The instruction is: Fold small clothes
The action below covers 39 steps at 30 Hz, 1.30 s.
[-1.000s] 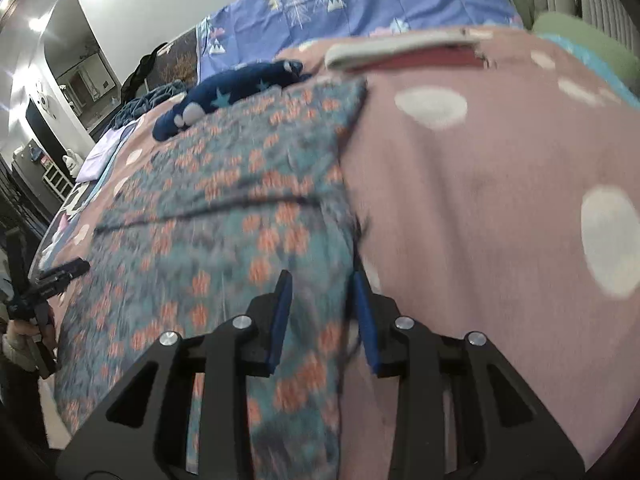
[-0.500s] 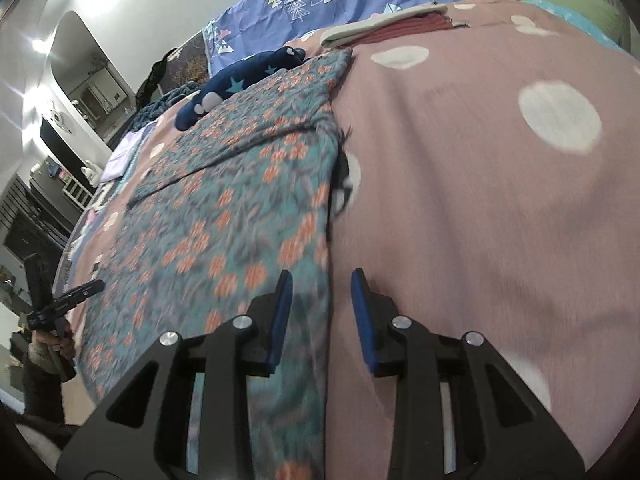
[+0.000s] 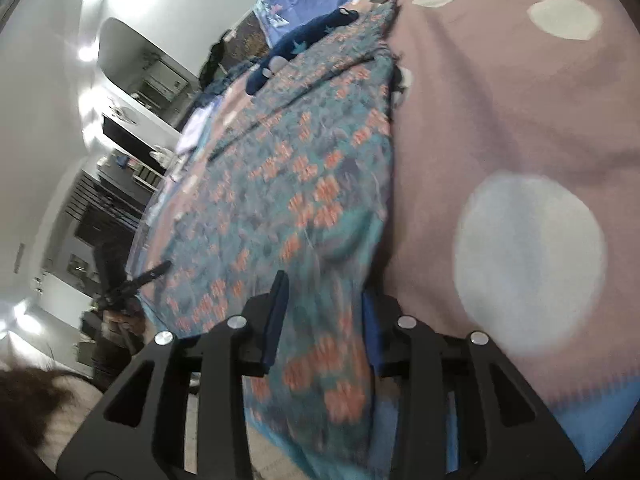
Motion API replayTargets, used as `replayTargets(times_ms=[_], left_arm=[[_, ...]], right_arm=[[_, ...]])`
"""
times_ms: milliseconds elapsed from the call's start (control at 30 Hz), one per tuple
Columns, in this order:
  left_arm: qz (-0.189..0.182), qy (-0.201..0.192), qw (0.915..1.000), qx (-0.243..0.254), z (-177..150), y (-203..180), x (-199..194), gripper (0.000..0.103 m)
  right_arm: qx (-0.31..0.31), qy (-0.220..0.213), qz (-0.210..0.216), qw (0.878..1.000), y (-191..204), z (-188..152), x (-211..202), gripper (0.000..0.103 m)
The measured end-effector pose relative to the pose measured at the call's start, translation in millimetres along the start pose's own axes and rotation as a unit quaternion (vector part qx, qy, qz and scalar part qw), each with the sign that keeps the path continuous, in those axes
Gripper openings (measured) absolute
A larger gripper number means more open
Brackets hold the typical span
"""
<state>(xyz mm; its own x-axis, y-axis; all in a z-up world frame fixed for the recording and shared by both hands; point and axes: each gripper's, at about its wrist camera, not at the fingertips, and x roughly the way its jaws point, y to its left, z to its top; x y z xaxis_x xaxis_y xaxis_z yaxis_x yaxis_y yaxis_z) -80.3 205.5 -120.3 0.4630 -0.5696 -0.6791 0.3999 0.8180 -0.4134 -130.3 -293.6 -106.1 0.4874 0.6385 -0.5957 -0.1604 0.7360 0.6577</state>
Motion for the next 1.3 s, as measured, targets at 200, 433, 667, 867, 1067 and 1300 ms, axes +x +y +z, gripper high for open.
replayTargets(times_ms=[200, 433, 667, 867, 1067, 1300], left_arm=[[-0.009, 0.001, 0.9999, -0.013, -1.3, 0.2, -2.5, 0.038], [-0.017, -0.014, 0.9992, -0.032, -16.2, 3.1, -14.7, 0.003], [-0.047, -0.165, 0.9852, 0.007, 29.4, -37.1, -77.7, 0.003], [-0.052, -0.239, 0.9667, 0.074, 42.1, -94.8, -132.3, 0.003], [-0.022, -0.252, 0.9628, 0.095, 8.6, -123.8, -162.3, 0.004], [-0.007, -0.175, 0.9840, 0.030, 21.2, -95.9, -106.1, 0.004]], right_arm=[[-0.011, 0.015, -0.006, 1.000, 5.2, -4.4, -1.9, 0.029], [0.010, -0.009, 0.028, 1.000, -2.9, -17.9, -15.5, 0.003], [0.039, -0.155, 0.118, 0.980, 11.0, 34.5, -76.1, 0.002], [-0.033, -0.234, 0.148, 0.961, 53.9, 46.3, -141.1, 0.002], [-0.113, -0.283, 0.100, 0.947, 91.3, 2.7, -201.2, 0.003], [-0.052, -0.216, -0.001, 0.975, 64.0, 22.6, -147.8, 0.004]])
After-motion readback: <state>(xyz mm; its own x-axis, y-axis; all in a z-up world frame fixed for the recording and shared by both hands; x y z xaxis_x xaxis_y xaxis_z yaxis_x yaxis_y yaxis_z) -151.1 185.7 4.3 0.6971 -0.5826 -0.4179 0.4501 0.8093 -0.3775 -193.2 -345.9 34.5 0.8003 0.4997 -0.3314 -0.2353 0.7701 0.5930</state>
